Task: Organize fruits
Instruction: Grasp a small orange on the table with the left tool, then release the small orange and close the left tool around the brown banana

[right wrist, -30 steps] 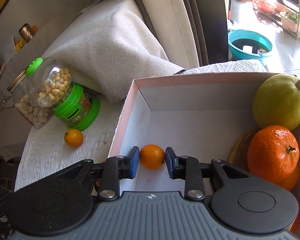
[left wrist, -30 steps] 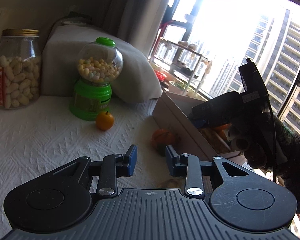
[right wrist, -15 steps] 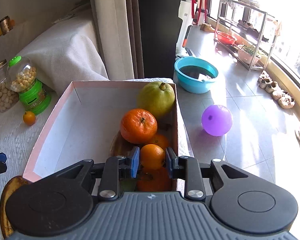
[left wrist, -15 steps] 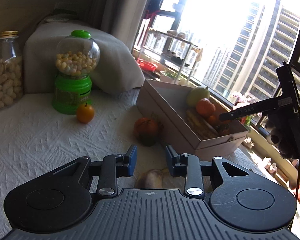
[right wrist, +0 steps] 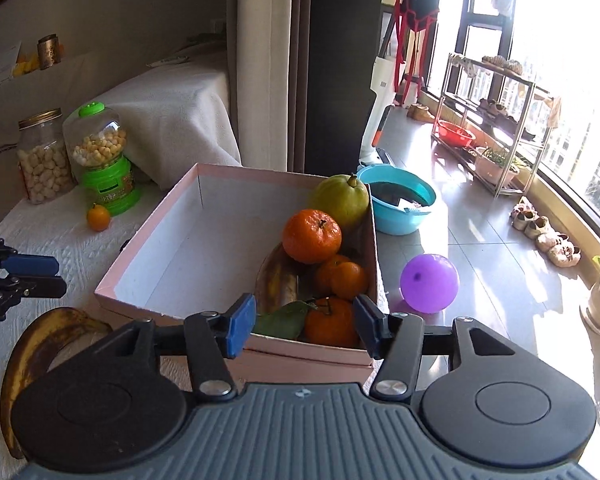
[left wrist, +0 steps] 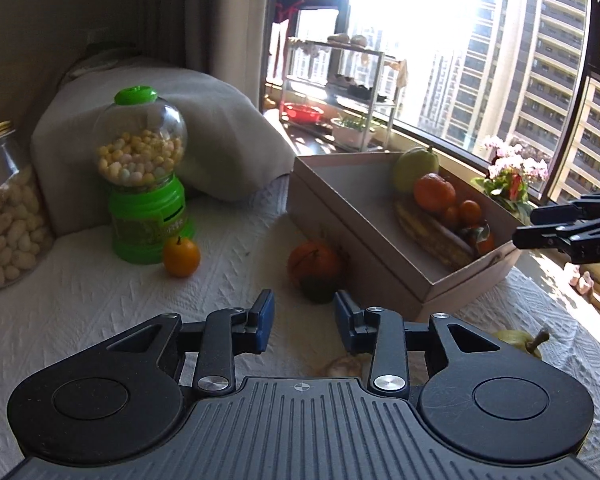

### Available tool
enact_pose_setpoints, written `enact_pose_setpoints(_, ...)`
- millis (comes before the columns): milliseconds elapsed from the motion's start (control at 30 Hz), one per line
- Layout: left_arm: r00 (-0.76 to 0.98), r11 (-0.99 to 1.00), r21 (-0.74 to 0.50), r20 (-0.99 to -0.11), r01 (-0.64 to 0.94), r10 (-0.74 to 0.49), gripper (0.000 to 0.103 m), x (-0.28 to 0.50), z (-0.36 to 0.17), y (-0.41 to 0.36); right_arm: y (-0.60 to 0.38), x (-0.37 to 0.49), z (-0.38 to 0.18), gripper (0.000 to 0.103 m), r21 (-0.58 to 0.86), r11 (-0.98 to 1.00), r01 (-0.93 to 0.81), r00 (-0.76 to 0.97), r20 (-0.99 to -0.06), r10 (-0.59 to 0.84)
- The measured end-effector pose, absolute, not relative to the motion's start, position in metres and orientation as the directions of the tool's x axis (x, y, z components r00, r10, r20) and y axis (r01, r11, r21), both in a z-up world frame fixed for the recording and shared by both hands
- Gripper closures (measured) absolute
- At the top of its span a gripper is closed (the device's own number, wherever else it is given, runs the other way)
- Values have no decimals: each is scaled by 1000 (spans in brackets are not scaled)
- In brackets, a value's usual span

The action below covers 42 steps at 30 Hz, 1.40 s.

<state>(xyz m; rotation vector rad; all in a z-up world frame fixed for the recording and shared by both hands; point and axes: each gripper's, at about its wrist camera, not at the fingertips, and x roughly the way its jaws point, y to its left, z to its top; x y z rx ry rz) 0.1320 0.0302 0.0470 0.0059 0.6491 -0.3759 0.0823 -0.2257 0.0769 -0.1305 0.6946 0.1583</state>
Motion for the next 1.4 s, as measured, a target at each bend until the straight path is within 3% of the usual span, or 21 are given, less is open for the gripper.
enact_pose_setpoints(67,755,954,-118,-588,275,-291,64,148,46,42,-223,60,73,37,-57,978,-202,767,-630,121)
enact_pose_setpoints(300,761,990,-99,-633,103,-142,65,209,25,62,-207,17,44,36,-22,979,-203,767,-625,145)
enact_pose_setpoints(567,758,993,-17,-644,113,-97,65,228,11,48,-208,8,37,36,50,984,-172,769,-617,166)
enact_pose_setpoints(700,757,983,-78,-628,165,-177,65,207,18,51,-206,5,38,36,43,983,-176,775,-609,166)
enact_pose_setpoints(833,701,934,-199,-619,296,-354,65,165,36,49,-208,1,40,36,44,983,-181,782,-600,171)
enact_pose_setpoints(967,628,856,-195,-606,478,-489,65,111,53,20,-206,4,41,36,31,987,-159,789,-597,146)
enact_pose_setpoints(1200,573,816,-3,-711,578,-408,63,79,23,-32,-202,2,42,36,7,989,-145,796,-594,121)
enact_pose_setpoints(1400,589,835,-63,-680,547,-437,61,85,45,-11,-202,-9,45,34,-42,991,-130,811,-580,81)
